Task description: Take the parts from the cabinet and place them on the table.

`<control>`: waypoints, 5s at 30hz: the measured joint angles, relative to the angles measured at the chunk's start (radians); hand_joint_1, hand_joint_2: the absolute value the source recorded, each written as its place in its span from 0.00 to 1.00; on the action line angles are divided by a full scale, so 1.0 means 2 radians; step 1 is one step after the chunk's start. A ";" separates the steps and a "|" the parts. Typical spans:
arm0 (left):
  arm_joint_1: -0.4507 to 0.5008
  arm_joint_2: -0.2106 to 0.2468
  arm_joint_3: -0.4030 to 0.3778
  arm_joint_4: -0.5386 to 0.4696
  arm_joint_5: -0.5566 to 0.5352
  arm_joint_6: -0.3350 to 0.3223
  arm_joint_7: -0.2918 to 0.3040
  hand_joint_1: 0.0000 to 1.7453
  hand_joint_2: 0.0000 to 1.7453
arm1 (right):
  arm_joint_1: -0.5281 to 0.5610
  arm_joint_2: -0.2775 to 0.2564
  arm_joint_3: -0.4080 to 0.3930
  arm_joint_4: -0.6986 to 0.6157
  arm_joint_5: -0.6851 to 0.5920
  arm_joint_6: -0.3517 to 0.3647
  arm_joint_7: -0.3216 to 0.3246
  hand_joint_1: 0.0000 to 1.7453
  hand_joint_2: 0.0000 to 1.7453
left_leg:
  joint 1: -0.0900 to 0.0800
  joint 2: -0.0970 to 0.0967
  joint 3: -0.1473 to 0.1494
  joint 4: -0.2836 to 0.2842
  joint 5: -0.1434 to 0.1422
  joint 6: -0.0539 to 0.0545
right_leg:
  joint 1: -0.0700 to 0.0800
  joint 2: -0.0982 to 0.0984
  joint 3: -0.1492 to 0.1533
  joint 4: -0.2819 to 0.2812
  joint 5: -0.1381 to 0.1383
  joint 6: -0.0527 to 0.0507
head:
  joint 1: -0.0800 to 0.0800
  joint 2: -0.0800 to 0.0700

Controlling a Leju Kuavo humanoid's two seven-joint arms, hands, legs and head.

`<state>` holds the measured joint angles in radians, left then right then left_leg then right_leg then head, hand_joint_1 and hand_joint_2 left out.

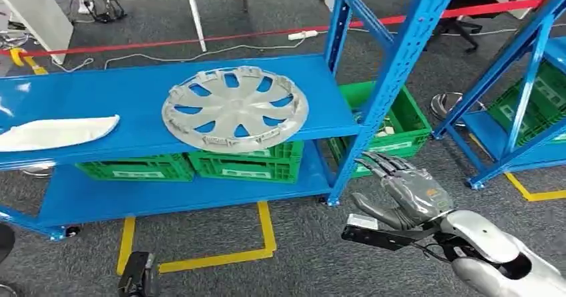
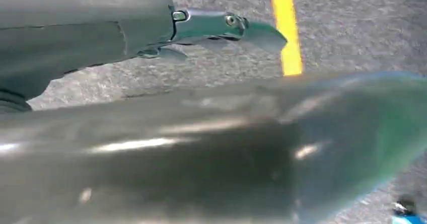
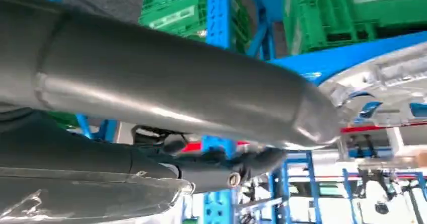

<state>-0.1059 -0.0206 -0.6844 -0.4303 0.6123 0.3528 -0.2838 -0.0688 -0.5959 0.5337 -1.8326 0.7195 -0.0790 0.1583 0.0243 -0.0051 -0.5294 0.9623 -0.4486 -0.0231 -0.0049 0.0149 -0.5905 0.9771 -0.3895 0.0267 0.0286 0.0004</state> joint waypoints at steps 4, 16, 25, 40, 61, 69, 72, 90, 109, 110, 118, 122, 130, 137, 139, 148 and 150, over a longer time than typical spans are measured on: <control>-0.008 -0.001 0.001 0.000 -0.002 0.000 -0.001 0.00 0.00 | -0.003 0.000 -0.001 -0.001 0.001 0.001 0.002 0.00 0.00 | 0.004 -0.001 0.009 -0.001 -0.005 0.009 | -0.002 -0.005 -0.040 0.082 -0.044 0.010 | 0.004 0.000; -0.012 -0.005 0.001 0.000 -0.006 0.000 0.008 0.00 0.00 | -0.018 0.004 0.000 -0.002 -0.006 -0.002 -0.007 0.00 0.00 | -0.003 -0.003 0.031 -0.008 -0.027 -0.003 | 0.006 -0.003 -0.017 0.005 0.003 -0.011 | 0.002 0.000; -0.014 -0.004 0.001 0.000 -0.002 -0.018 0.017 0.00 0.00 | -0.090 0.044 0.027 0.014 -0.009 -0.008 -0.035 0.00 0.00 | 0.000 -0.002 -0.053 0.080 -0.006 -0.016 | -0.003 -0.004 0.006 -0.011 -0.003 -0.010 | 0.002 0.000; -0.018 -0.015 -0.009 0.003 -0.016 -0.027 0.035 0.00 0.00 | -0.193 0.117 0.107 0.057 -0.012 0.000 -0.050 0.00 0.00 | -0.010 -0.010 -0.018 0.017 0.002 0.001 | 0.016 -0.007 -0.069 0.115 -0.026 -0.020 | 0.005 0.000; -0.032 -0.021 -0.026 0.004 -0.025 -0.033 0.049 0.00 0.00 | -0.206 0.175 0.156 0.077 -0.016 -0.005 -0.044 0.00 0.00 | -0.002 -0.005 -0.034 0.030 0.003 -0.012 | 0.021 0.000 -0.024 0.025 -0.005 -0.027 | 0.001 0.000; -0.034 -0.022 -0.031 0.004 -0.020 -0.040 0.060 0.00 0.00 | -0.148 0.191 0.172 0.107 -0.006 -0.029 -0.053 0.00 0.00 | 0.005 -0.003 -0.033 0.029 0.005 0.001 | 0.002 -0.005 -0.089 0.169 -0.066 -0.002 | 0.007 0.000; -0.036 -0.024 -0.032 0.004 -0.020 -0.039 0.063 0.00 0.00 | -0.144 0.198 0.174 0.121 -0.007 -0.033 -0.058 0.00 0.00 | 0.011 -0.003 -0.031 0.027 0.005 -0.002 | 0.000 -0.005 -0.021 0.040 -0.009 -0.001 | 0.007 0.000; -0.037 -0.026 -0.037 -0.004 -0.005 -0.047 0.076 0.00 0.00 | -0.133 0.224 0.167 0.202 0.014 -0.052 -0.046 0.00 0.00 | -0.005 -0.003 -0.035 0.023 0.010 -0.005 | 0.016 0.000 -0.016 0.024 -0.015 -0.015 | 0.005 0.000; -0.035 -0.026 -0.052 -0.015 0.020 -0.052 0.089 0.00 0.00 | -0.218 0.247 0.171 0.256 -0.007 -0.040 -0.054 0.00 0.00 | 0.011 0.000 -0.039 0.014 0.021 -0.023 | 0.000 -0.003 0.003 0.010 -0.018 -0.011 | 0.012 0.000; -0.035 -0.026 -0.052 -0.016 0.020 -0.052 0.089 0.00 0.00 | -0.224 0.252 0.173 0.257 -0.007 -0.039 -0.053 0.00 0.00 | 0.009 0.000 -0.051 0.039 0.002 -0.021 | 0.000 -0.003 0.002 0.009 -0.016 -0.015 | 0.010 0.000; -0.032 -0.022 -0.060 -0.016 0.024 -0.052 0.083 0.00 0.00 | -0.238 0.273 0.189 0.272 -0.021 -0.039 -0.046 0.00 0.00 | 0.004 0.001 -0.038 0.038 0.018 -0.021 | 0.003 -0.002 0.000 0.016 -0.018 -0.013 | 0.008 0.000; -0.033 -0.024 -0.061 -0.017 0.028 -0.052 0.082 0.00 0.00 | -0.246 0.277 0.192 0.274 -0.027 -0.037 -0.044 0.00 0.00 | 0.001 -0.004 -0.032 0.019 0.014 -0.007 | 0.006 -0.001 -0.005 0.019 -0.018 -0.007 | 0.009 0.000; -0.031 -0.024 -0.061 -0.018 0.029 -0.052 0.082 0.00 0.00 | -0.251 0.277 0.198 0.277 -0.030 -0.034 -0.044 0.00 0.00 | 0.004 -0.003 -0.034 0.017 0.018 0.003 | 0.002 -0.005 -0.081 0.173 -0.083 0.002 | 0.009 0.000; -0.032 -0.026 -0.061 -0.020 0.031 -0.052 0.077 0.00 0.00 | -0.261 0.280 0.200 0.279 -0.057 -0.022 -0.036 0.00 0.00 | 0.006 -0.003 -0.033 0.012 0.022 -0.009 | 0.012 -0.003 0.000 0.017 -0.022 -0.013 | 0.009 0.000; -0.032 -0.026 -0.062 -0.021 0.031 -0.052 0.076 0.00 0.00 | -0.262 0.282 0.200 0.279 -0.060 -0.021 -0.036 0.00 0.00 | 0.006 -0.003 -0.031 0.008 0.022 -0.015 | 0.005 -0.004 0.007 0.002 -0.013 -0.015 | 0.009 0.000; -0.035 -0.025 -0.068 -0.021 0.032 -0.024 0.084 0.00 0.00 | -0.263 0.284 0.208 0.282 -0.072 -0.015 -0.036 0.00 0.00 | 0.002 0.000 -0.044 0.050 0.014 -0.019 | 0.006 -0.003 0.004 0.004 -0.011 -0.019 | 0.007 0.000; -0.038 -0.029 -0.071 -0.021 0.035 -0.022 0.084 0.00 0.00 | -0.265 0.284 0.209 0.282 -0.077 -0.015 -0.038 0.00 0.00 | 0.003 -0.004 -0.024 0.011 0.015 -0.014 | 0.011 -0.001 -0.003 0.015 -0.016 -0.012 | 0.006 0.000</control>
<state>-0.1828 -0.0778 -0.8271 -0.4726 0.6821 0.3079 -0.1167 -0.5989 -0.0275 0.9510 -1.2680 0.5657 -0.1087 0.0832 0.0312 -0.0128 -0.5782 0.9838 -0.4191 -0.0501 0.0176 0.0121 -0.5958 1.0071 -0.4218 0.0023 0.0412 0.0004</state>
